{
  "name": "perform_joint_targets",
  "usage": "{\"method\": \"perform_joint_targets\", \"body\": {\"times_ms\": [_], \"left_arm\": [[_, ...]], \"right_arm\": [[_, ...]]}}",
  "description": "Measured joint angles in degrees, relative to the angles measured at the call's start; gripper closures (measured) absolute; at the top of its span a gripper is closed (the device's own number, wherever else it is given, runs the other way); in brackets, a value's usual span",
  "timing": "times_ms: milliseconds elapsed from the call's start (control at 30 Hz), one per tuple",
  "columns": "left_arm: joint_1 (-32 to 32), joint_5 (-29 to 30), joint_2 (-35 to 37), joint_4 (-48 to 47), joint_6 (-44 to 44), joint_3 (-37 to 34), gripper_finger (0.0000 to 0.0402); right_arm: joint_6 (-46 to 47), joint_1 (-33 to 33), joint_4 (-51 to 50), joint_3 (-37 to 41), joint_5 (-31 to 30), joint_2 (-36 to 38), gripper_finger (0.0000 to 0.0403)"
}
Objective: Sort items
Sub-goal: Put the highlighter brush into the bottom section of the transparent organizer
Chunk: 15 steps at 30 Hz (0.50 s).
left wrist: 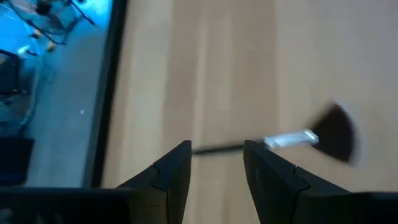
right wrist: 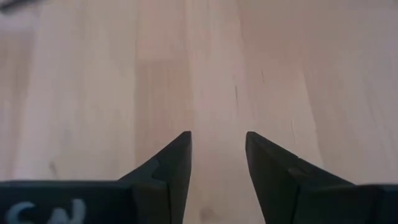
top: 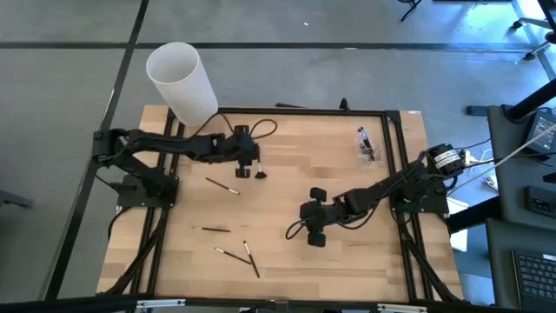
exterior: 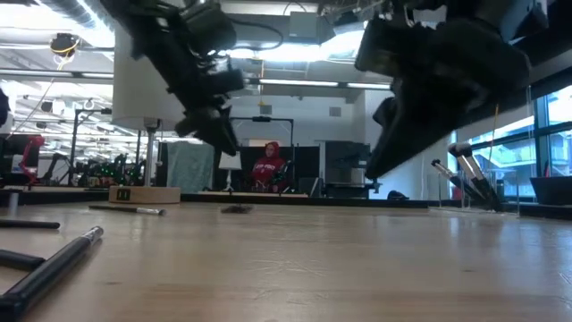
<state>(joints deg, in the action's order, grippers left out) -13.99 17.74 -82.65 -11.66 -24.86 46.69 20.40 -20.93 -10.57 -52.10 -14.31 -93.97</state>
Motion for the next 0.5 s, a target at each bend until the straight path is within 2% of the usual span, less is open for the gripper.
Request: {"method": "perform_joint_targets", "body": {"times_ms": [167,233,367,500], "left_arm": [[-1.1,-4.4,-7.6,-1.6,-3.3,6.8,0.0258],[-0.6,-5.5,-11.3,-7.4,-6.0,10.8,0.0258],[0.2,-3.1,-18.0,-21.8,-14.6,17.8,0.0258],[0.1,-2.1,-22.3,-25.5,-21.5,19.9,0.0258]], "right_arm": [[-0.1,0.3,-5.4,0.0,-0.9,0.0,0.0251],[0.0,0.6,-7.2,0.0,-1.2,0.0,0.0251],[1.1,0.9,-11.0,0.0,-1.7,0.0,0.0251],[1.9,0.8,-13.5,0.0,-4.5,0.0,0.0251]]}}
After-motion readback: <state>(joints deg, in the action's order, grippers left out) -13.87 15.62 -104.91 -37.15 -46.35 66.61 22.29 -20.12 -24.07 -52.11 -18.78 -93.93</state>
